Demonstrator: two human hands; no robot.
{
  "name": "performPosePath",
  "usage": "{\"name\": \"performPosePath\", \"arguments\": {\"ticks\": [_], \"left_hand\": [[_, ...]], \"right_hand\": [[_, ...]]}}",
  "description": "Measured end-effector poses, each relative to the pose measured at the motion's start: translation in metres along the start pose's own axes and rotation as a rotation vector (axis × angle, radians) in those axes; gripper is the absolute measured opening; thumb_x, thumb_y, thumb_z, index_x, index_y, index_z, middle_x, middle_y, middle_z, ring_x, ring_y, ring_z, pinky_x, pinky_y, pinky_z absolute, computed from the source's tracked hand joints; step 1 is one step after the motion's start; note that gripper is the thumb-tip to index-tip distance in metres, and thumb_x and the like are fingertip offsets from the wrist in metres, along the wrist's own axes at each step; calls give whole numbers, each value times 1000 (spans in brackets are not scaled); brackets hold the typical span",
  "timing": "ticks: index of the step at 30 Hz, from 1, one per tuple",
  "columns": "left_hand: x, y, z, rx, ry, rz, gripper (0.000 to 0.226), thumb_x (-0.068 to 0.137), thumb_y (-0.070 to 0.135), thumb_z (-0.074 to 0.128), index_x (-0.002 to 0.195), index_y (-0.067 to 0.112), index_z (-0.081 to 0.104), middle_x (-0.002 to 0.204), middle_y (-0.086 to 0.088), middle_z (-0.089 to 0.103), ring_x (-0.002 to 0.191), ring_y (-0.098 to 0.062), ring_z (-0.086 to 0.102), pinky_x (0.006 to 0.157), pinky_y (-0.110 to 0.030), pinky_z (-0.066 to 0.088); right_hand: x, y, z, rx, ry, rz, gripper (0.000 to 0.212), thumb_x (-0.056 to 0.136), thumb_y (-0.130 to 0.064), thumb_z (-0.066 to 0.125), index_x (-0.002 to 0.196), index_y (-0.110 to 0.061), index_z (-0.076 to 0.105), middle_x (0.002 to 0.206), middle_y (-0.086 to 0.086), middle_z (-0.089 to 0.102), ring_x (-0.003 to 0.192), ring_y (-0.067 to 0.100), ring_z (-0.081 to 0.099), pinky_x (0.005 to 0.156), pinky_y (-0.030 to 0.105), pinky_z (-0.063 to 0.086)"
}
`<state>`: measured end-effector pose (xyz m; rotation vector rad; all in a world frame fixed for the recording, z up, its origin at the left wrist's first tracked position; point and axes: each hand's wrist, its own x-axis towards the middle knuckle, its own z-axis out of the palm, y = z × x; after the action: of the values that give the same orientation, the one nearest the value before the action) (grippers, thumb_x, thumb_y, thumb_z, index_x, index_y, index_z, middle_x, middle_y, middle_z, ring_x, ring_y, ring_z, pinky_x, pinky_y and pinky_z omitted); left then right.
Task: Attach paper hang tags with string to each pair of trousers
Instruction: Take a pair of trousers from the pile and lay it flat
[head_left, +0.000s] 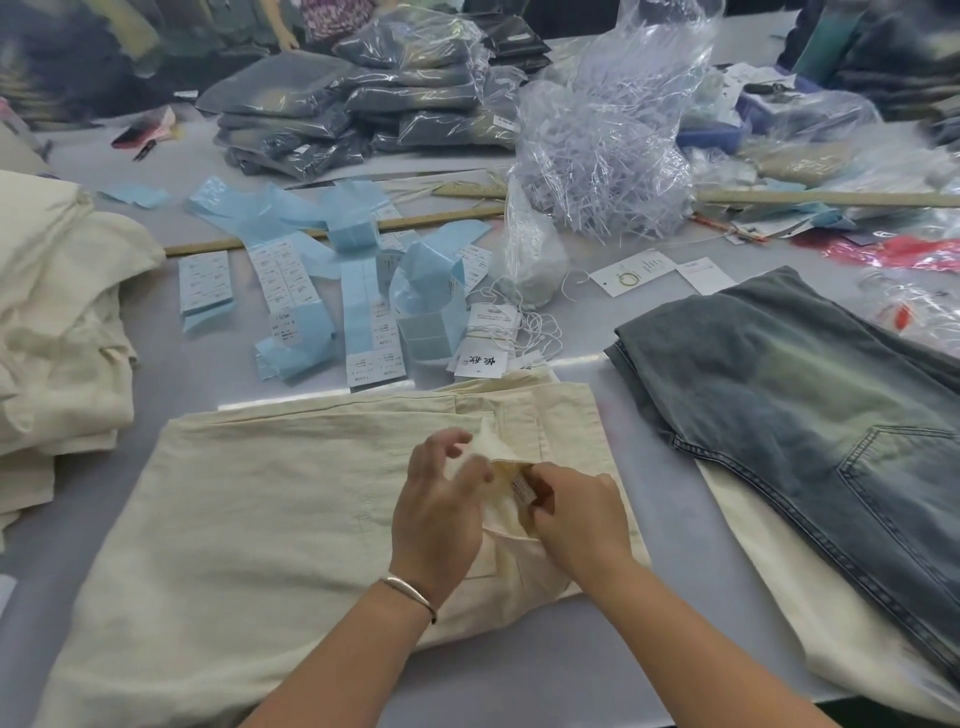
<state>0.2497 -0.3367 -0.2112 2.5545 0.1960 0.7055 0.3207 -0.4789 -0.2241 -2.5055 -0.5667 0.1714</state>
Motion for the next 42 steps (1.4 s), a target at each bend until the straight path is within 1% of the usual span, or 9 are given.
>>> {"name": "performPosePath", "arguments": {"ticks": [3,7,12,17,21,23,25,30,42], "left_hand": [[0,0,3,30,-170,16,26,75,7,53,77,21,74,134,-11,53,115,-34,50,94,-39,47],[-1,-1,6,181,-470,-148,43,85,23,46,123,34,63,154,-4,24,135,-26,25,108,-34,34],[0,2,5,62,-421,-281,56,84,1,44,133,25,55,151,-2,28,133,-23,29,106,-29,34],[10,12,3,-105,-366,-435,60,81,-11,41,133,16,56,144,-6,34,134,-21,30,102,-14,19],[12,26,5,-136,-198,-429,40,83,-1,55,110,22,72,112,4,44,109,-14,40,89,-7,27],[18,36,3,-308,-212,-543,22,90,20,64,74,28,76,83,8,45,81,-10,45,77,-23,41],[23,41,1,-508,-277,-737,49,93,38,61,47,22,62,59,6,42,56,-9,39,60,-35,36],[25,34,-4,-692,-379,-1000,19,87,24,67,75,11,61,63,-4,47,53,-12,41,48,-19,32],[0,25,-19,-1118,-405,-901,16,84,25,67,78,13,76,72,0,63,63,-7,54,56,-16,44]], "right_hand": [[1,1,5,-27,72,-123,27,73,-4,57,86,-23,69,71,-4,66,63,22,56,65,33,32],[1,4,11,7,212,-195,15,76,-4,61,74,-14,73,61,3,63,53,28,56,52,35,37],[0,4,4,607,68,95,33,92,-22,64,60,-16,62,56,-6,57,54,8,47,55,26,37],[-3,8,-15,1138,-23,313,20,89,-9,66,70,-8,72,59,-1,63,50,6,46,51,16,41],[-5,8,-22,988,166,196,10,84,-7,72,74,-10,74,57,-5,62,51,7,47,53,19,42],[-8,6,-24,780,273,-59,8,81,-6,75,78,-13,77,66,-1,65,55,12,50,52,24,42],[-10,3,-22,546,349,-350,8,81,-5,74,82,-12,78,70,2,64,56,15,54,49,31,45],[-10,2,-14,229,443,-697,14,86,-12,65,84,-11,78,70,5,63,57,22,57,46,33,46],[-10,10,-30,453,278,-592,19,76,3,64,88,-5,76,88,5,68,71,17,64,55,33,52]]}}
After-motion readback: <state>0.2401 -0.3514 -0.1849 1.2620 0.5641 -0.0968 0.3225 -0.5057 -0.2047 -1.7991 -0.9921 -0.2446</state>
